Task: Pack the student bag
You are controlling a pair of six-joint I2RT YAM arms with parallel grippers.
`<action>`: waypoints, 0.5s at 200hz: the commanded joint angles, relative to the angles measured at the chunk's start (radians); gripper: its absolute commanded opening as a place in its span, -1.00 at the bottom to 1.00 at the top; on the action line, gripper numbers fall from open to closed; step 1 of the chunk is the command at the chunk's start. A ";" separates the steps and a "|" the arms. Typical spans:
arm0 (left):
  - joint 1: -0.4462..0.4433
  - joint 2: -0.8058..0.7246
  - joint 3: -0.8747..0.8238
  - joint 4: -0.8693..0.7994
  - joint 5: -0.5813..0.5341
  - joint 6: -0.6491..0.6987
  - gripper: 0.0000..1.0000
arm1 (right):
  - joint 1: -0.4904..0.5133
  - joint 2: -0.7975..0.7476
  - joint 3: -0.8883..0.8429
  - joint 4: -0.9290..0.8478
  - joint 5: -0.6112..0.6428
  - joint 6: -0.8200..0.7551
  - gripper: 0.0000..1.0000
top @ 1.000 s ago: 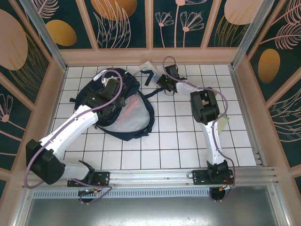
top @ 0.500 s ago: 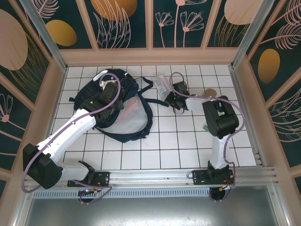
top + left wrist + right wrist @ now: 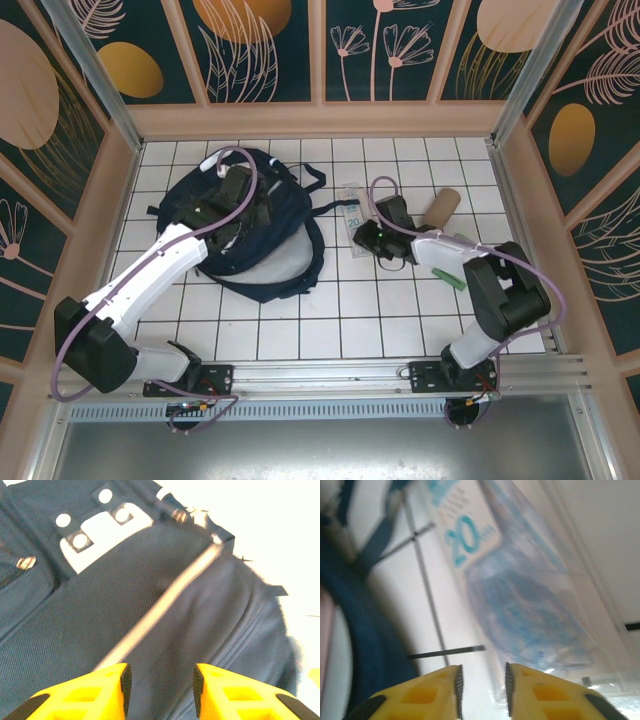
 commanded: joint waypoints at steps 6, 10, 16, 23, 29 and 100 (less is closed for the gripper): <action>-0.045 0.033 0.023 0.155 0.137 -0.079 -0.31 | -0.050 -0.078 0.052 -0.012 0.002 -0.104 -0.22; -0.058 0.040 0.021 0.174 0.144 -0.086 -0.32 | -0.063 -0.077 0.052 -0.010 -0.006 -0.113 -0.22; -0.080 0.066 0.022 0.196 0.155 -0.093 -0.33 | -0.082 -0.073 0.052 -0.003 -0.025 -0.125 -0.22; -0.102 0.095 0.029 0.216 0.172 -0.098 -0.37 | -0.104 -0.068 0.049 0.010 -0.051 -0.145 -0.21; -0.121 0.132 0.036 0.229 0.183 -0.102 -0.42 | -0.119 -0.058 0.046 0.024 -0.068 -0.163 -0.21; -0.192 0.523 0.187 0.324 0.257 -0.068 -0.81 | -0.253 0.150 0.092 0.101 -0.195 -0.281 -0.15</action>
